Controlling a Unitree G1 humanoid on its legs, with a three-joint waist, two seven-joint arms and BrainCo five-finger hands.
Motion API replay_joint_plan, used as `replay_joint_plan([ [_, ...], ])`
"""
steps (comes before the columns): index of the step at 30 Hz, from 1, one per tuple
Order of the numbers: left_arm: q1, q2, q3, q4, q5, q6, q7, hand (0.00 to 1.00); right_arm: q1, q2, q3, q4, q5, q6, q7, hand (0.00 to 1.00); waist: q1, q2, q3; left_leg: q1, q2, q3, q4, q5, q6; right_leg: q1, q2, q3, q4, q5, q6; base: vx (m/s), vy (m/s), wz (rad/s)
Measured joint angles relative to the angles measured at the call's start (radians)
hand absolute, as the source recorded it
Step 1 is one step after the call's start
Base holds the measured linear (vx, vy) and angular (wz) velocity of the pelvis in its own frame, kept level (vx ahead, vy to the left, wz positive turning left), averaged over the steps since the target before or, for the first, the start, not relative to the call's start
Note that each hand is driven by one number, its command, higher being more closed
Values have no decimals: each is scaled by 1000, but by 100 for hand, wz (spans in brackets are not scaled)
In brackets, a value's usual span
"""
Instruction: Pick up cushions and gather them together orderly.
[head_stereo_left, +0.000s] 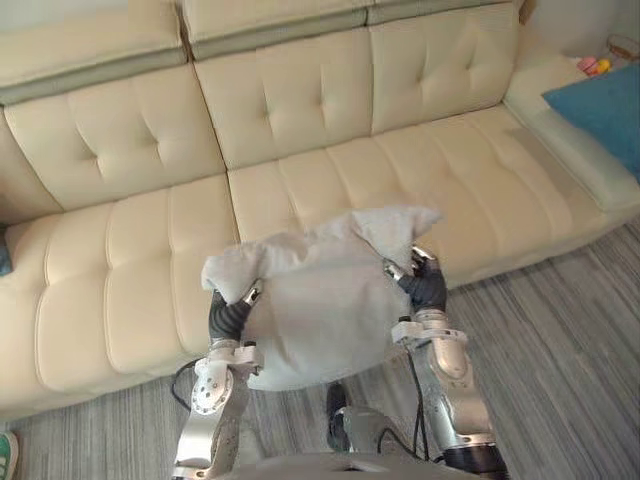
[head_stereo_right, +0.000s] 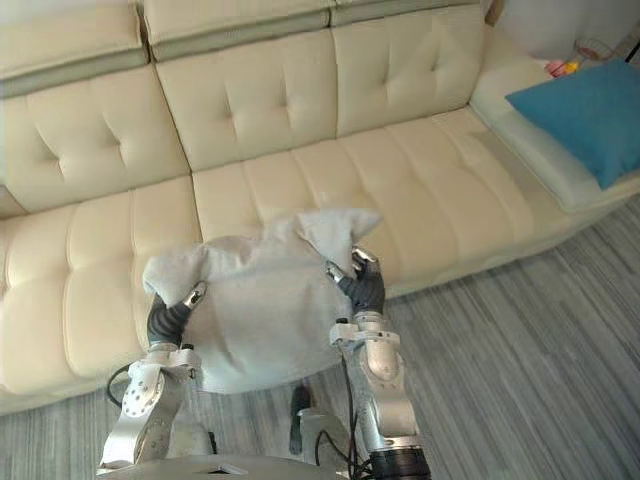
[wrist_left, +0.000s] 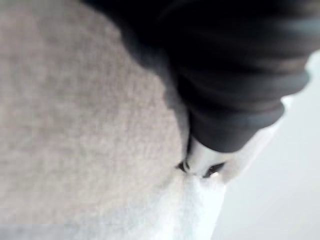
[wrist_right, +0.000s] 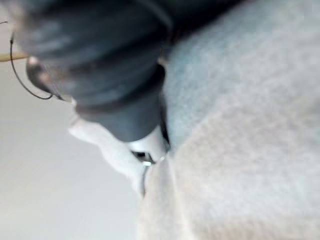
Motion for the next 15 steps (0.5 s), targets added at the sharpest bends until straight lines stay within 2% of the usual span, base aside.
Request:
replay_joint_plan([
  [2, -5, -3, -4, 0, -4, 0, 0, 100, 12, 2, -5, -4, 1, -4, -17, 100, 7, 2, 0, -28, 1, 61, 10, -52, 20, 60, -10, -1, -44, 0, 0, 314, 36, 8],
  [4, -5, -9, -5, -1, -4, 0, -1, 100, 25, 6, -4, -4, 1, -4, -22, 100, 24, 0, 0, -39, -7, 120, -87, -90, 38, 116, -36, -12, -75, -7, 11, 224, 117, 28],
  [5, -5, -11, -6, -2, -4, 0, -1, 100, 32, 10, -4, -6, 2, -4, -22, 100, 28, 2, -1, -43, -16, 151, -193, -93, 39, 136, -60, -26, -74, -20, 31, 143, 161, 37],
  [6, -4, -18, -7, -2, -4, 0, -1, 100, 39, 10, -3, -7, 6, -5, -22, 100, 29, 9, -5, -38, -28, 158, -317, -75, 46, 141, -76, -35, -64, -34, 53, 203, 284, 35],
  [7, 1, -21, -12, -10, -3, 0, -1, 100, 46, 7, -2, -8, 15, -5, -22, 100, 37, 37, -15, -18, -40, 134, -503, 110, 39, 138, -78, -33, -35, -69, 102, 177, 279, 15],
  [8, 5, -17, -13, -10, -3, -1, -1, 100, 47, 9, -2, 1, 19, -4, -22, 100, 40, 52, -20, -4, -37, 107, -525, 97, 11, 139, -72, -28, -22, -83, 116, 179, 302, 15],
  [9, 1, -3, -10, -10, -2, -1, 1, 100, 53, 26, -2, 5, 18, 4, -22, 100, 33, 40, -18, 21, -65, 102, -577, 73, 10, 133, -91, -26, -7, -91, 121, 102, 245, 14],
  [11, 3, 36, -3, -11, -3, -4, 9, 100, 49, 69, 1, 19, 18, 12, -22, 100, 39, 0, -20, 48, -119, 126, -634, 87, 30, 124, -134, 0, -19, -85, 129, 77, 244, 2],
  [13, 5, 52, -3, -11, -2, -4, 10, 100, 27, 80, 4, 64, 18, 12, -22, 100, 32, -16, -23, 85, -146, 145, -673, 94, 41, 146, -152, 21, -52, -67, 144, 48, 137, -18],
  [15, -3, 53, -3, -11, 6, -4, 10, 100, -3, 73, 2, 97, 18, 12, -22, 100, 15, -21, -24, 94, -158, 148, -690, 96, 45, 162, -155, 31, -86, -39, 149, 21, 97, -16],
])
